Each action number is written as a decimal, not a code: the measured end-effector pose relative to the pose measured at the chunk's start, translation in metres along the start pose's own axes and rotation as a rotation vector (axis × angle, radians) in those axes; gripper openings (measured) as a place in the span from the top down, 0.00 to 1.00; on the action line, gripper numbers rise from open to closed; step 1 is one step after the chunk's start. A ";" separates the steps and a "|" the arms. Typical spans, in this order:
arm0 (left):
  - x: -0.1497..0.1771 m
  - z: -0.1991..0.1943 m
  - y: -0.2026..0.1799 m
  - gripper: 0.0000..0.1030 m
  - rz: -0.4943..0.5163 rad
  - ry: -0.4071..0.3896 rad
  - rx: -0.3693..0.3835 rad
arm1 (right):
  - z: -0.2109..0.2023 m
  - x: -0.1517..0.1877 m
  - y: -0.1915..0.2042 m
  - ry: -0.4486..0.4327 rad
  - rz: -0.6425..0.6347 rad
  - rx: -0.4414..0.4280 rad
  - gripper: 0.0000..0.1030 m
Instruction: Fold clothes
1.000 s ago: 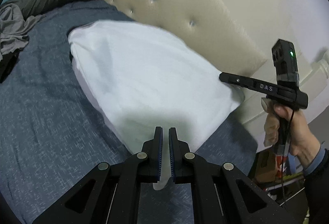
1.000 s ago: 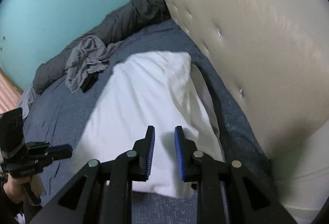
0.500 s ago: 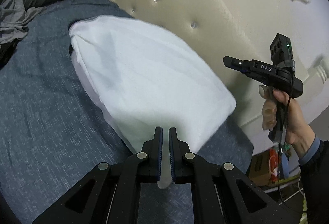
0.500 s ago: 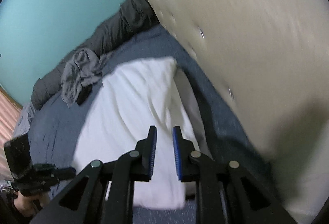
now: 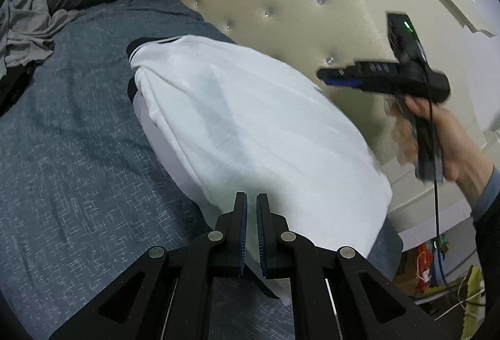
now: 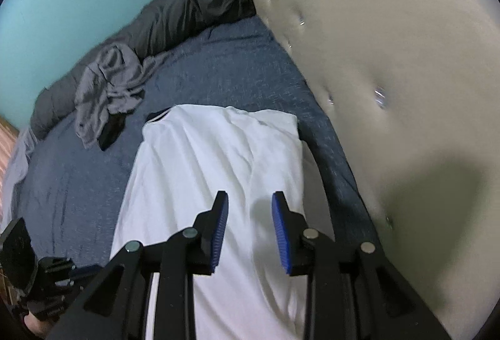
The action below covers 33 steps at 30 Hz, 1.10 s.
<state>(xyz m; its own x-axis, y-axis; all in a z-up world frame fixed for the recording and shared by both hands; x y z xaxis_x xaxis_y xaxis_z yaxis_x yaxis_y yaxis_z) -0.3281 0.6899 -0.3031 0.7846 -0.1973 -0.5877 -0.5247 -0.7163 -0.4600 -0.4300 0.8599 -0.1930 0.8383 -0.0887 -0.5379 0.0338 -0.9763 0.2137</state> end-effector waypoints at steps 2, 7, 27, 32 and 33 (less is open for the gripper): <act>0.003 0.004 0.004 0.94 0.002 0.005 0.008 | 0.012 -0.011 0.003 0.019 -0.020 0.017 0.72; 0.010 0.009 0.010 0.94 0.007 0.006 0.012 | 0.037 -0.035 0.006 0.043 -0.054 0.060 0.72; 0.014 0.014 0.012 0.94 -0.003 -0.003 0.047 | 0.078 -0.063 -0.008 0.033 -0.100 0.240 1.00; 0.013 0.010 0.015 0.94 -0.007 -0.007 0.044 | 0.072 -0.069 0.005 -0.012 -0.111 0.158 1.00; 0.012 0.009 0.016 0.94 -0.011 -0.009 0.041 | 0.072 -0.070 0.009 -0.002 -0.101 0.116 0.97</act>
<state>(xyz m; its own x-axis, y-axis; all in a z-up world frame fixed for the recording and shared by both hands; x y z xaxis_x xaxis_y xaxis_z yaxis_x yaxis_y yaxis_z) -0.3299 0.6825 -0.3237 0.7876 -0.1839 -0.5882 -0.5295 -0.6901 -0.4933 -0.5275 0.8432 -0.2123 0.8328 0.0108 -0.5535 0.0548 -0.9965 0.0630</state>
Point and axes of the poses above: each gripper's, at about its wrist camera, not at the fingertips, and z roughly the way its jaws point, y to its left, x to its underside, the point moved 8 cm from there along z, roughly the way its jaws point, and after that the axes turned 2 degrees about -y, right-handed, at the moved point
